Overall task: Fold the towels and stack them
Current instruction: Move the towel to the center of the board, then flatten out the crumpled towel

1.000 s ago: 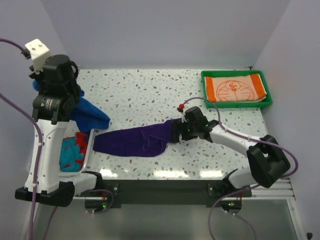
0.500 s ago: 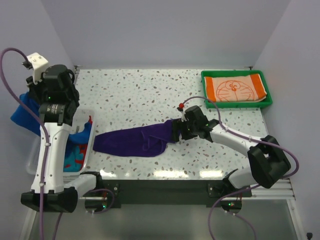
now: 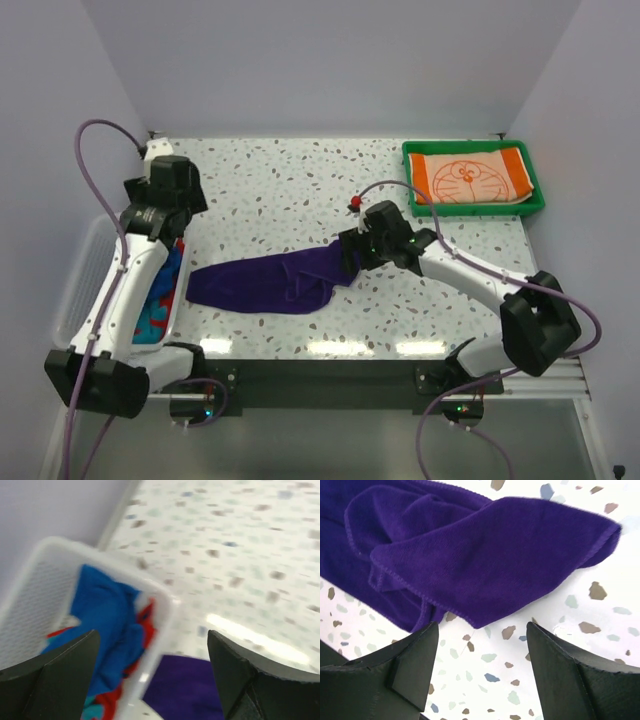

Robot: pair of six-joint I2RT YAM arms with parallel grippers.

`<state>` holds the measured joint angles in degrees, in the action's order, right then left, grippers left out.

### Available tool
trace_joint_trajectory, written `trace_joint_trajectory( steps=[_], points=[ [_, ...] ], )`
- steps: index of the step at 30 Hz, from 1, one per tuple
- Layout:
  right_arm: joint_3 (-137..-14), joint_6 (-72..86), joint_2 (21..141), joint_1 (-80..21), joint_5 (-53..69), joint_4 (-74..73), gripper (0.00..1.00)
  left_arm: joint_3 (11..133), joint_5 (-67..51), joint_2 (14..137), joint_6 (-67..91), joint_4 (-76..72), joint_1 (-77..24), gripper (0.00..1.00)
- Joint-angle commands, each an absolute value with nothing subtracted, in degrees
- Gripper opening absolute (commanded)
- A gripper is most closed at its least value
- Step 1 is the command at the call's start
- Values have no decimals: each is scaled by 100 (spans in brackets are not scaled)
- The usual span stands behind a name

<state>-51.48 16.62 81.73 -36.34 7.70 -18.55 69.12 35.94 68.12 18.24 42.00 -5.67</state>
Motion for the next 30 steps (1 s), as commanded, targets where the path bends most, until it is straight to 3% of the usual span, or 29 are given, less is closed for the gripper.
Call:
trace_joint_trajectory(
  steps=[1, 5, 11, 12, 15, 30],
  points=[
    [-5502, 1538, 8305, -3639, 168, -2100, 74, 7111, 1770, 6399, 2626, 4131, -1387, 94],
    [-5686, 1670, 8437, -3595, -307, -2171, 65, 6235, 635, 6162, 3530, 3553, -2327, 92],
    [-5547, 1951, 8543, -3384, -185, -2004, 60, 4820, 290, 6293, 4095, 2403, -3295, 83],
    [-5494, 2021, 8517, -3323, -132, -1952, 59, 4642, 255, 6371, 4191, 2191, -3418, 77],
    [-5283, 2153, 8473, -3217, 122, -1714, 59, 4097, 70, 6591, 4245, 1434, -3576, 69],
    [-4641, 2443, 8394, -3067, 738, -958, 56, 3445, 211, 7567, 4095, 203, -3814, 55]
  ],
)
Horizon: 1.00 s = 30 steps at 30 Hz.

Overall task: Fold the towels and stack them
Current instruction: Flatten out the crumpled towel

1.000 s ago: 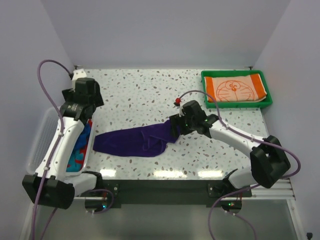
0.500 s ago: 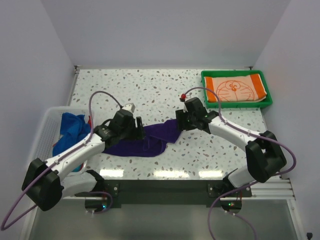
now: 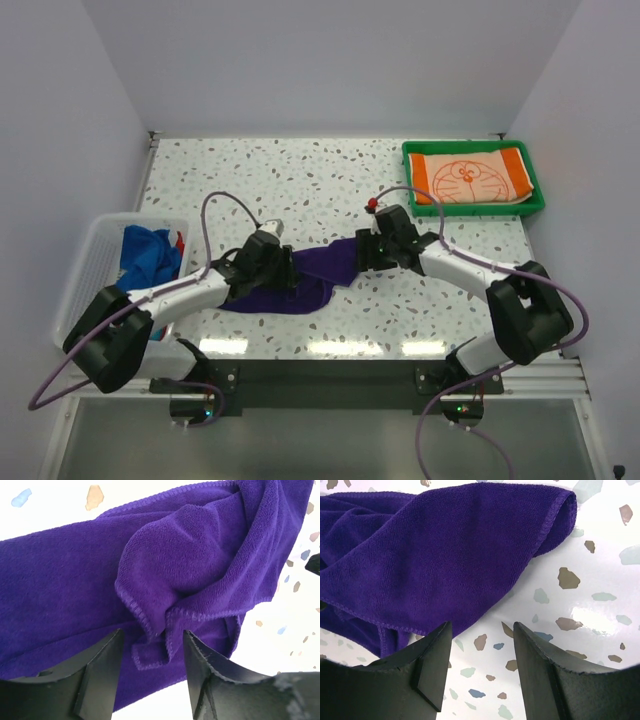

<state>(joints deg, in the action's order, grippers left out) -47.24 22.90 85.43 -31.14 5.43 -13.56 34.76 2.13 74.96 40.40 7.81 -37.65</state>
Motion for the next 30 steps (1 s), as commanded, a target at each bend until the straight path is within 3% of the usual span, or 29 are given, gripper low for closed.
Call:
trace_joint_trajectory(
  steps=[1, 14, 21, 30],
  points=[
    [-4623, 2461, 8402, -3059, 747, -906, 56, 3437, 220, 7567, 4096, 176, -3806, 54],
    [-4500, 2487, 8420, -3032, 826, -765, 54, 3147, 553, 7338, 3981, 97, -3797, 40],
    [-4421, 2575, 8437, -3032, 852, -607, 54, 3094, 466, 7558, 3973, -334, -3797, 19],
    [-4219, 2830, 8525, -2988, 984, -194, 54, 3102, 264, 7673, 3814, -747, -3806, 7]
  ],
)
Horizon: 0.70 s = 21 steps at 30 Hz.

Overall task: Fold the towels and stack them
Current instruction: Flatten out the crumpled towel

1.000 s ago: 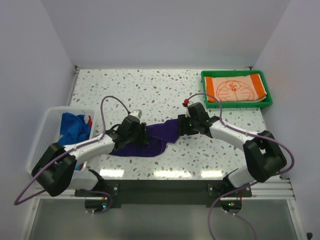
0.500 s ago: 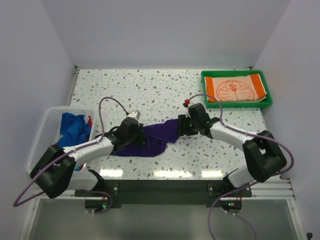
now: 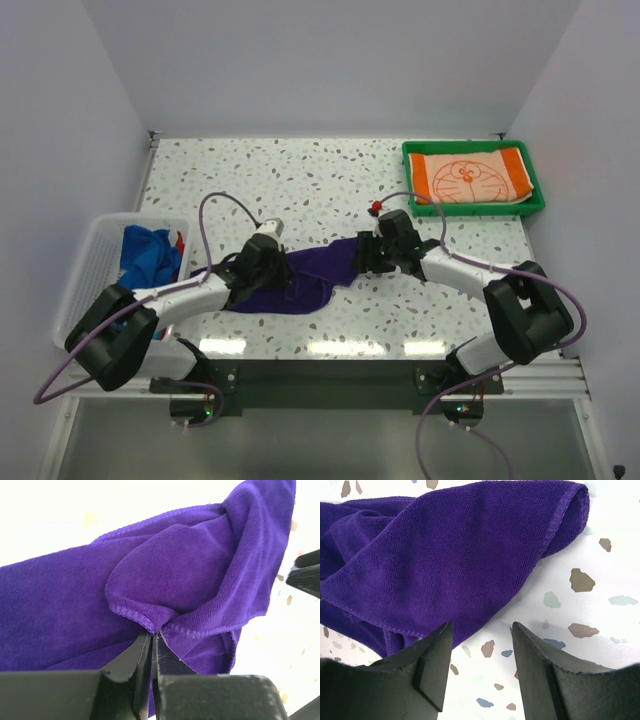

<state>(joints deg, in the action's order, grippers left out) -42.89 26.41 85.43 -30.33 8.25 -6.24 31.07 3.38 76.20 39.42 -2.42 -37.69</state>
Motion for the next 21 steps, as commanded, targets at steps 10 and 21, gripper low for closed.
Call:
trace_joint_trajectory(
  steps=[10, 21],
  points=[
    [-4043, 3181, 8806, -2944, 1116, 237, 54, 3094, 229, 7963, 3911, -659, -3797, 28],
    [-4060, 3358, 9149, -2901, 1309, 633, 26, 3488, 421, 7726, 3824, -326, -3797, 0]
  ],
)
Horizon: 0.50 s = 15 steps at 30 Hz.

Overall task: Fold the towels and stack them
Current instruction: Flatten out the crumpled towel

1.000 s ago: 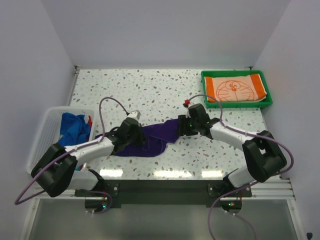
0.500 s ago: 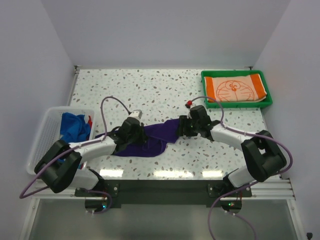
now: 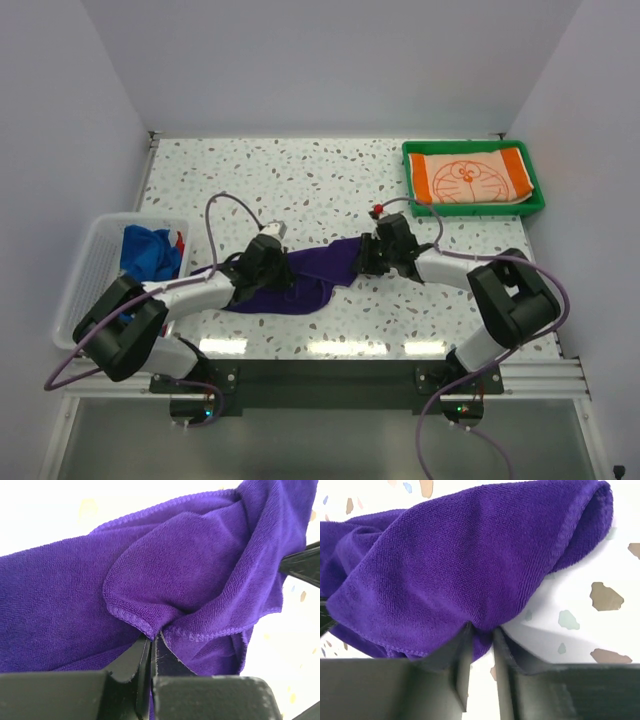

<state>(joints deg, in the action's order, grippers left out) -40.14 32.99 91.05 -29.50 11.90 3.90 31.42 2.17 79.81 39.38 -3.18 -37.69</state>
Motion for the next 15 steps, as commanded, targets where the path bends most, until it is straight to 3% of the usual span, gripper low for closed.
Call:
trace_joint_trajectory(
  steps=[1, 2, 4, 11, 15],
  points=[
    [-4156, 3331, 9141, -2883, 1310, 589, 21, 3559, 491, 7647, 3806, -177, -3806, 0],
    [-4218, 3261, 9123, -2831, 1301, 519, 9, 3629, 640, 7612, 3736, -89, -3780, 0],
    [-4498, 3147, 8974, -2725, 1178, 186, 1, 3928, 773, 7541, 3631, 304, -3718, 0],
    [-6369, 2103, 8675, -2146, 344, -1510, 0, 5622, 493, 7935, 2972, 1229, -2560, 0],
    [-7837, 1706, 8824, -1934, -87, -2151, 0, 8103, 422, 8664, 2567, 2002, -2215, 0]
  ],
)
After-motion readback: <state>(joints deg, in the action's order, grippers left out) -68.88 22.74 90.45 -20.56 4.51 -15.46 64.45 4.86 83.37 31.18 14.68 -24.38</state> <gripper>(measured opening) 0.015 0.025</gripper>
